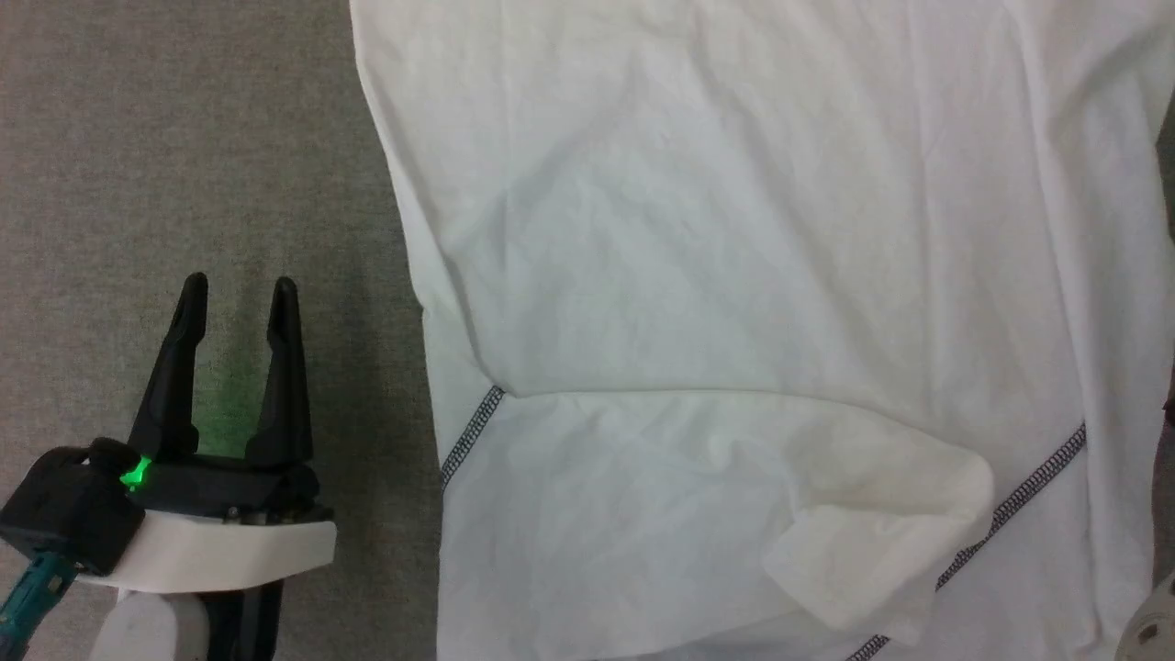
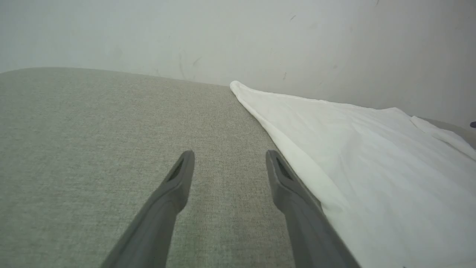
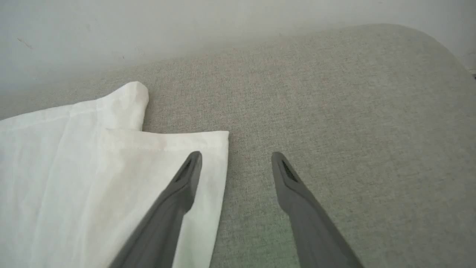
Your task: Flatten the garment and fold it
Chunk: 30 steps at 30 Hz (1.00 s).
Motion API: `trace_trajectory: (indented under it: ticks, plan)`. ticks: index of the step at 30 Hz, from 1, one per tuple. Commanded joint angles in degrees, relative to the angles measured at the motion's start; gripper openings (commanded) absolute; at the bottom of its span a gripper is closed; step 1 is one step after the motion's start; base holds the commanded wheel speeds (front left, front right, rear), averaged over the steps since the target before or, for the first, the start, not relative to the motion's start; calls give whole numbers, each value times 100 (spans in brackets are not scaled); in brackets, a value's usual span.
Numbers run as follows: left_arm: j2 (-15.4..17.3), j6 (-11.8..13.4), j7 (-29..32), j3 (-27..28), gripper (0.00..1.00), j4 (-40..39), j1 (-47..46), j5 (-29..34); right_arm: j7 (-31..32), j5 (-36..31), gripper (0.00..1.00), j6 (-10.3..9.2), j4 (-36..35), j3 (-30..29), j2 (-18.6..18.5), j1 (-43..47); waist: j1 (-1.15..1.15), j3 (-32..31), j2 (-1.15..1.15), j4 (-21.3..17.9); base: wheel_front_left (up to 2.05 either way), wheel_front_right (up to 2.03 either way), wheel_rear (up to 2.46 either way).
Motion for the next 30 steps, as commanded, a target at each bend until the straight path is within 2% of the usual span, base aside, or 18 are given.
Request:
trace_trajectory:
  ticks: [1, 9, 10, 11, 12, 16, 22, 30]
  plan:
    - [-35, -51, -27, 16, 100, 13, -107, 35, 9, -57, 100, -5, 25, -15, 29, -104, -1, 185, 0, 87, 0, 0, 0]
    - [-104, -176, -27, 15, 100, 86, -220, 111, 217, -220, 100, -5, 338, -73, 123, -159, -1, 209, 0, 235, 0, 0, 0]
    - [-111, -186, -27, 16, 100, 85, -220, 123, 286, -232, 87, -5, 385, -84, 126, -147, -1, 194, 0, 250, 0, 0, 0]
    - [-118, -195, -27, 18, 100, 85, -219, 132, 349, -253, 40, -5, 419, -107, 134, -138, -1, 177, 0, 261, 0, 0, 0]
    - [-125, -202, -27, 21, 100, 88, -214, 142, 380, -283, 0, -5, 429, -132, 143, -132, -1, 158, 0, 268, 0, 0, 0]
    - [-145, -222, -27, 36, 100, 137, -170, 174, 384, -410, 0, -5, 415, -241, 178, -100, -1, 17, 0, 255, 0, 0, 0]
    - [-187, -242, -27, 27, 100, 218, -94, 212, -17, -360, 0, -5, 326, -409, 196, 48, -1, -357, 0, 177, 0, 0, 0]
    - [-227, -197, -25, 55, 100, 337, 193, 257, -416, 91, 0, -5, 106, -728, 129, 692, -1, -1252, 0, -2, 0, 0, 0]
